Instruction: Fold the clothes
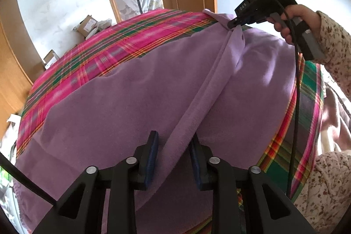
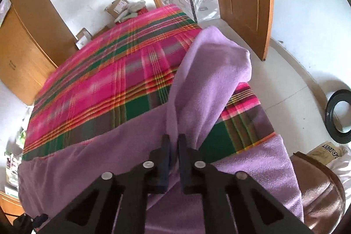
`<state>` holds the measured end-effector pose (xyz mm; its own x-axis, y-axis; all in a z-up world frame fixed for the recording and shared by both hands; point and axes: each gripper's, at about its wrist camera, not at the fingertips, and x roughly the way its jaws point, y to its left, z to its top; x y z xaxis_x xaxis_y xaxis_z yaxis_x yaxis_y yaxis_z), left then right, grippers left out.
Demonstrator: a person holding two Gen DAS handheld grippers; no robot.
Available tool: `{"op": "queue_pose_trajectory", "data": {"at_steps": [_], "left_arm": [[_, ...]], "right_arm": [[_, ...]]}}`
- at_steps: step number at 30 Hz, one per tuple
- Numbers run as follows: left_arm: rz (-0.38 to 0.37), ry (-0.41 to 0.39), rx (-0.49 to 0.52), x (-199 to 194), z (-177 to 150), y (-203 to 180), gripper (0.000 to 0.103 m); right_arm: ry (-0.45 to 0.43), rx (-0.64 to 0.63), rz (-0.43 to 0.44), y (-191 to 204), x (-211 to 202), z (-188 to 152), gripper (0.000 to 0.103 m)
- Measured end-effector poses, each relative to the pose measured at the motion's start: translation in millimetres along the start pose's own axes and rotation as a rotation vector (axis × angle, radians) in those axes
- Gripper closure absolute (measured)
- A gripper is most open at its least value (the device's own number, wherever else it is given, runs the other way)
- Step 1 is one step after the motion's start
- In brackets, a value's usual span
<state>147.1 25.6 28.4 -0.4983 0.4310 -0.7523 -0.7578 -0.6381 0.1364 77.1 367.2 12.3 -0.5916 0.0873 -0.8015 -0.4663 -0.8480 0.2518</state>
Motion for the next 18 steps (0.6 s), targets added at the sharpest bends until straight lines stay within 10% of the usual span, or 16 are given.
{"op": "queue_pose_trajectory", "data": {"at_steps": [18], "left_arm": [[0.035,-0.092,0.041,-31,-3,-7,0.096]], "right_arm": [[-0.255,0.022,0.056,-6,-86,-21,0.098]]}}
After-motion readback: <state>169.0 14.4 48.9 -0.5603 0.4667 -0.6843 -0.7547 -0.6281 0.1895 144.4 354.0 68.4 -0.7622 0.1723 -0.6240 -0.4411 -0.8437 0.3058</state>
